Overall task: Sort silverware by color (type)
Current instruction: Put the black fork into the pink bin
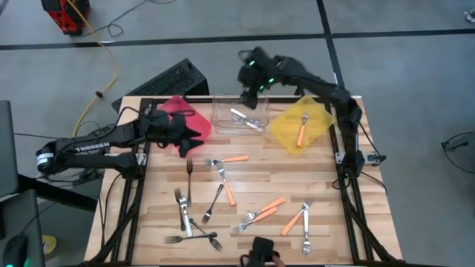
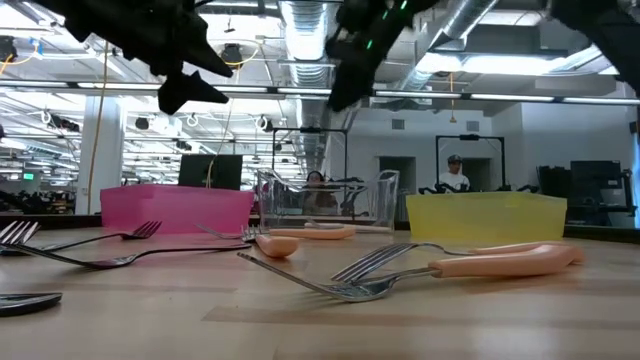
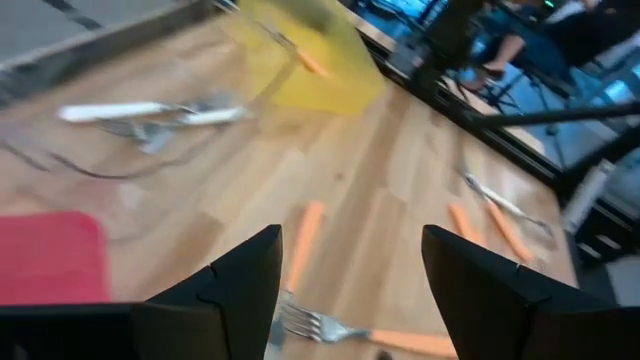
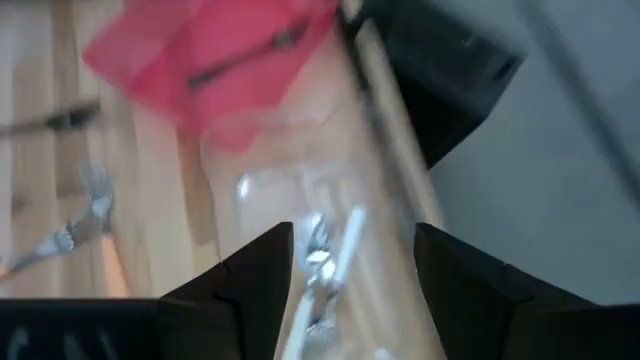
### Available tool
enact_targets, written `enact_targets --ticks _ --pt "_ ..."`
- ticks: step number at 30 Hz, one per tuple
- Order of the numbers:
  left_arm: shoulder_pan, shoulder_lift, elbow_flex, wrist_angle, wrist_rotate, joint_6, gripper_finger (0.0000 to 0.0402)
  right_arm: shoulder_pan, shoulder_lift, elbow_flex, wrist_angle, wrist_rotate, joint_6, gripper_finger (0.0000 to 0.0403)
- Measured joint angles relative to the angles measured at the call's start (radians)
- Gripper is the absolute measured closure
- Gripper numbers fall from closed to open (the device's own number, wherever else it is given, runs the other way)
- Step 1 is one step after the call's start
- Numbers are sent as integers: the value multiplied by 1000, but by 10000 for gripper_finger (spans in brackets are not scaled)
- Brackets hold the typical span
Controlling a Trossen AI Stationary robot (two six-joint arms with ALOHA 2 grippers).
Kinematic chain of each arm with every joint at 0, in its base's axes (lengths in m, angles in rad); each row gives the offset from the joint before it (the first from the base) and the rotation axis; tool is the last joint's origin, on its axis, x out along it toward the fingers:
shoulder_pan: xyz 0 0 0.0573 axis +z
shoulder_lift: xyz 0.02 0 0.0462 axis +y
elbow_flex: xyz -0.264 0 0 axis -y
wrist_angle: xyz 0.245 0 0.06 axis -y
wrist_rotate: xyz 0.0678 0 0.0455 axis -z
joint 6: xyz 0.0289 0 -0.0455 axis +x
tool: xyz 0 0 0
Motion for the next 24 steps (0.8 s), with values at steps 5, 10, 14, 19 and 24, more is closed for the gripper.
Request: enact_targets --ticks 5,10,14,19,24 --pt "-84 1 51 -10 -36 -47 180 -30 -169 17 -41 1 -24 169" --pt "-144 0 203 -71 -162 5 180 -66 -353 18 -135 1 -23 168" --pt "-180 7 316 -167 -231 28 180 -75 -472 18 -280 1 -4 168" --pt "-237 11 394 -250 -257 9 181 -48 -589 18 -531 -21 30 168" --pt "-319 15 397 -304 -277 -57 181 -19 -744 -66 -557 -20 156 168"
